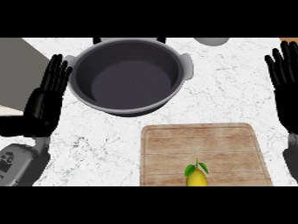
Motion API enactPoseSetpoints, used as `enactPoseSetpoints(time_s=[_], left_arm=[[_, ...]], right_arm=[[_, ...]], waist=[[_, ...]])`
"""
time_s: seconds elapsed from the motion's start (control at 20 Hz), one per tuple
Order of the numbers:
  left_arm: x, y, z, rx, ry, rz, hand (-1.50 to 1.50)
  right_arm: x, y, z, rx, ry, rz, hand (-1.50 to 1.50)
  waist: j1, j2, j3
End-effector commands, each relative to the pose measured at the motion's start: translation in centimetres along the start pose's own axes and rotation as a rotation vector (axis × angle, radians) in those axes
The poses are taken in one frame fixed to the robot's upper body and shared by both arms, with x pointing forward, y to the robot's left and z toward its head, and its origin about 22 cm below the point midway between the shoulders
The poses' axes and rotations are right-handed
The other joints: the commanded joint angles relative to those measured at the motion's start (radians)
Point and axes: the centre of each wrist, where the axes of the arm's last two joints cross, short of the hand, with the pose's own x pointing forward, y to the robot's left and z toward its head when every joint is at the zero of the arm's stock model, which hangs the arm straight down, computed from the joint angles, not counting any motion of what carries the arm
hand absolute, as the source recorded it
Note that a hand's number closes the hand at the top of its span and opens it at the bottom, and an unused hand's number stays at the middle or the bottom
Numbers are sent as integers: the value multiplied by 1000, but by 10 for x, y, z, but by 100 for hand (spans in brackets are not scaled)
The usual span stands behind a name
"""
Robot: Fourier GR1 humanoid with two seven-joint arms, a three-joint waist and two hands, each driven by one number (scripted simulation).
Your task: Pick the lemon from the cutting board and place it in the pot
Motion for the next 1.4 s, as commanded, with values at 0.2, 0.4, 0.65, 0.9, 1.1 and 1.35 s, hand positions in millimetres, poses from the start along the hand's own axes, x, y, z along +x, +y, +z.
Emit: enactPoseSetpoints(time_s=[0.2, 0.4, 0.65, 0.9, 1.1, 1.35], left_arm=[[-11, 6, 9, 9, 227, -27, 0], [-28, 5, 27, 41, 354, 5, 0], [-8, 4, 20, 54, 384, 20, 0], [-1, 0, 30, 61, 371, 0, 0], [-3, 16, 37, 55, 379, 7, 0], [6, -7, 33, 31, 380, 9, 0]], right_arm=[[-13, 103, 42, 531, 250, -125, -150], [-8, 52, 42, 387, 20, 483, -150], [19, 63, 107, 512, -225, 462, -150], [66, 32, 112, 573, -123, 783, -150], [120, 39, 122, 653, -66, 908, -150], [163, 55, 132, 745, 83, 1049, -150]], waist=[[64, 6, 2], [-4, -13, 0], [-27, -10, 4], [-19, -8, 1], [-13, -6, -1], [2, -1, -1]])
